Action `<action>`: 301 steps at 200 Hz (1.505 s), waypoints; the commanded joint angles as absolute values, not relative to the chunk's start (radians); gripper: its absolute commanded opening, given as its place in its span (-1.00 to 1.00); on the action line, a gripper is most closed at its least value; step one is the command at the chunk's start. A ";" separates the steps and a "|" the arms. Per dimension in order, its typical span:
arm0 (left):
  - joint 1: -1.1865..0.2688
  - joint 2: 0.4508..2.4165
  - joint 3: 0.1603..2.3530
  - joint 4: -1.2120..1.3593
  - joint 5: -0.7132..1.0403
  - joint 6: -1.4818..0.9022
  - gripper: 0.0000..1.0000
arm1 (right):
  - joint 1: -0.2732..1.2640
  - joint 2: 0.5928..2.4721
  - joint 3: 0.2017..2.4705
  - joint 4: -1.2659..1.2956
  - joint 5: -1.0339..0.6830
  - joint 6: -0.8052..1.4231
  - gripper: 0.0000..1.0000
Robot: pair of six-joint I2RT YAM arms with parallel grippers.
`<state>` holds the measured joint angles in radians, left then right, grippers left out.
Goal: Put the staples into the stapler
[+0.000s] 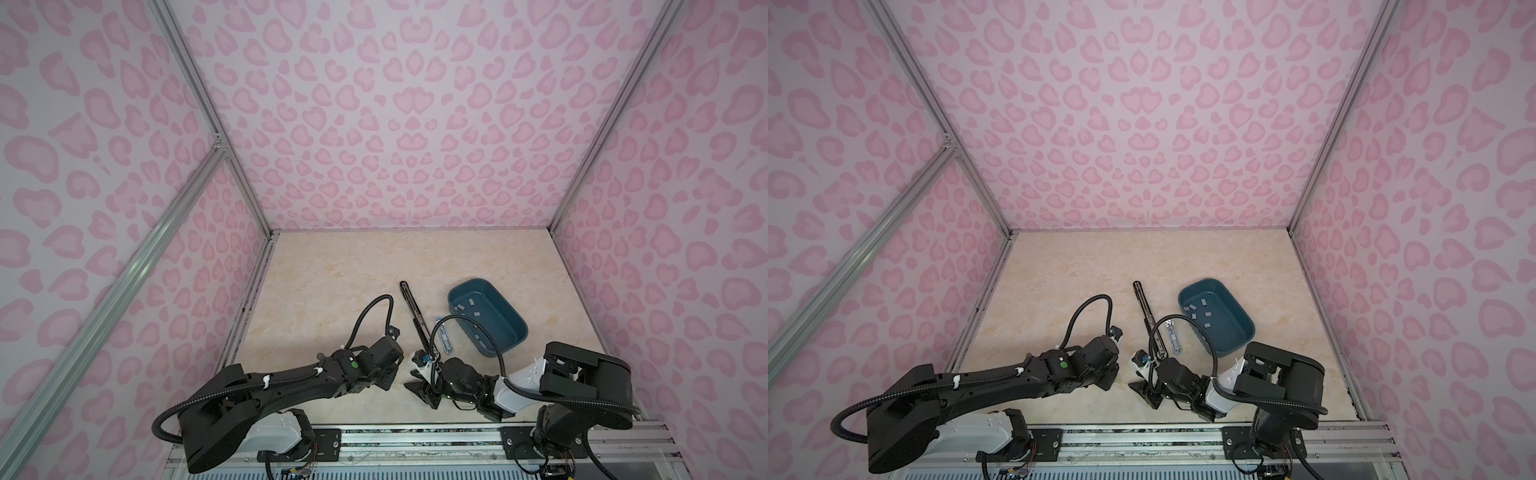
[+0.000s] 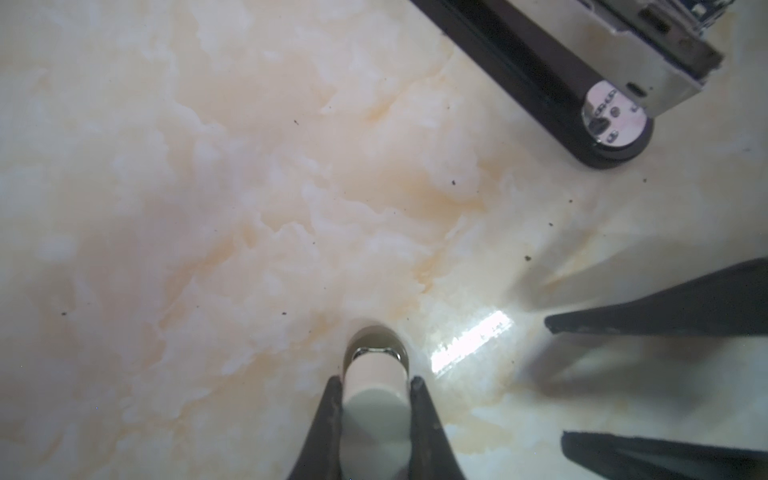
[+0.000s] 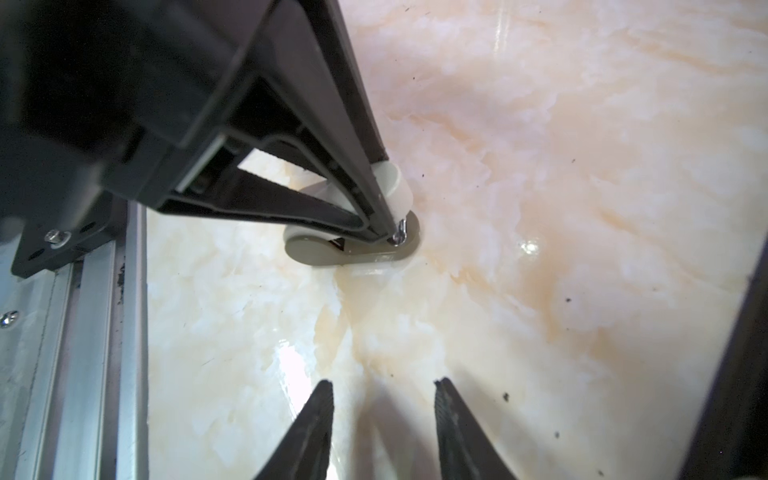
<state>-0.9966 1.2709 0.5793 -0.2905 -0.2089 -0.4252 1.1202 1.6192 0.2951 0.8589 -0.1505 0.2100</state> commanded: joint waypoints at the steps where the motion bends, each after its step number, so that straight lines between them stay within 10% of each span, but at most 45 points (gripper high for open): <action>1: -0.997 1.230 0.582 -0.264 -0.223 -0.404 -0.80 | 1.123 1.607 0.296 0.921 -0.134 0.255 -0.19; 99: -1.028 0.936 0.533 -0.025 -0.224 -0.120 -0.92 | 1.123 1.057 0.464 0.319 0.190 0.548 -0.37; 301: -1.037 0.752 0.484 0.048 -0.074 -0.087 -0.92 | 1.114 1.235 0.517 0.383 0.077 0.625 -0.50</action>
